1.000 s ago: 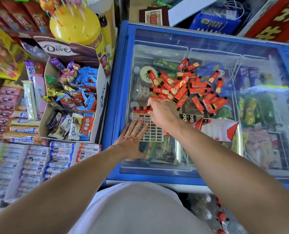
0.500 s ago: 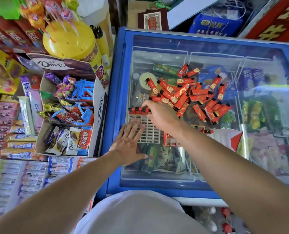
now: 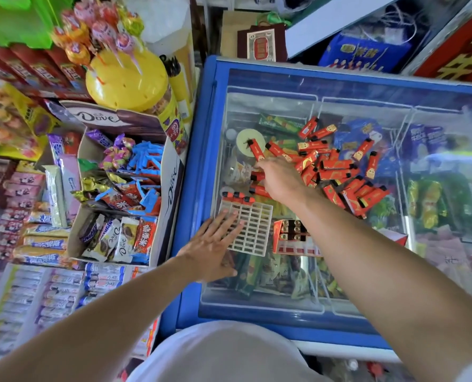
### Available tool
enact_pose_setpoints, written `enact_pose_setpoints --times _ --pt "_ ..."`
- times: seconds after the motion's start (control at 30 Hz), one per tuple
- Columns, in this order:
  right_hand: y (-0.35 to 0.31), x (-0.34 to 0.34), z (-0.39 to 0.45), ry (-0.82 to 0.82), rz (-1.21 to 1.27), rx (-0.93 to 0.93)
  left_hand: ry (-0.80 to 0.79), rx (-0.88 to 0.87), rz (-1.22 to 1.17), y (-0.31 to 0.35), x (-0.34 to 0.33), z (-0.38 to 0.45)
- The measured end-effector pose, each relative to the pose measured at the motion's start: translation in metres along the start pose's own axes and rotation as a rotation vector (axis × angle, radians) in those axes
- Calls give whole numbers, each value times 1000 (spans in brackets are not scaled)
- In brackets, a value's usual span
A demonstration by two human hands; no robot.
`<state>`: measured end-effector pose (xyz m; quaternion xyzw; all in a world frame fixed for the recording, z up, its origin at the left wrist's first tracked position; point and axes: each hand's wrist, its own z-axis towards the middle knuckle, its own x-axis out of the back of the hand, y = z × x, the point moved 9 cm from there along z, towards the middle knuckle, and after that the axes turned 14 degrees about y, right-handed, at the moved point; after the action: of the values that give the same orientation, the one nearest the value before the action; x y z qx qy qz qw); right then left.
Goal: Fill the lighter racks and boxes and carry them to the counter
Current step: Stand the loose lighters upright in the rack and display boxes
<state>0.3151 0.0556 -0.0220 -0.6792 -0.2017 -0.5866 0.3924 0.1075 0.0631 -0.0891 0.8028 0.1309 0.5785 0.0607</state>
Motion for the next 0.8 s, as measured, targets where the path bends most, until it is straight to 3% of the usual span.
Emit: enact_pose_setpoints --times 0.2,0.3,0.53,0.8 --pt "-2 16 -5 57 59 -11 5 -44 152 -6 -1 -1" --pt "4 41 -18 73 158 -102 14 -19 118 -5 0 0" --pt "-3 50 -52 -6 211 -103 12 48 57 -6 3 2" --pt "-14 24 -54 26 104 -35 1 -7 -99 -10 9 0"
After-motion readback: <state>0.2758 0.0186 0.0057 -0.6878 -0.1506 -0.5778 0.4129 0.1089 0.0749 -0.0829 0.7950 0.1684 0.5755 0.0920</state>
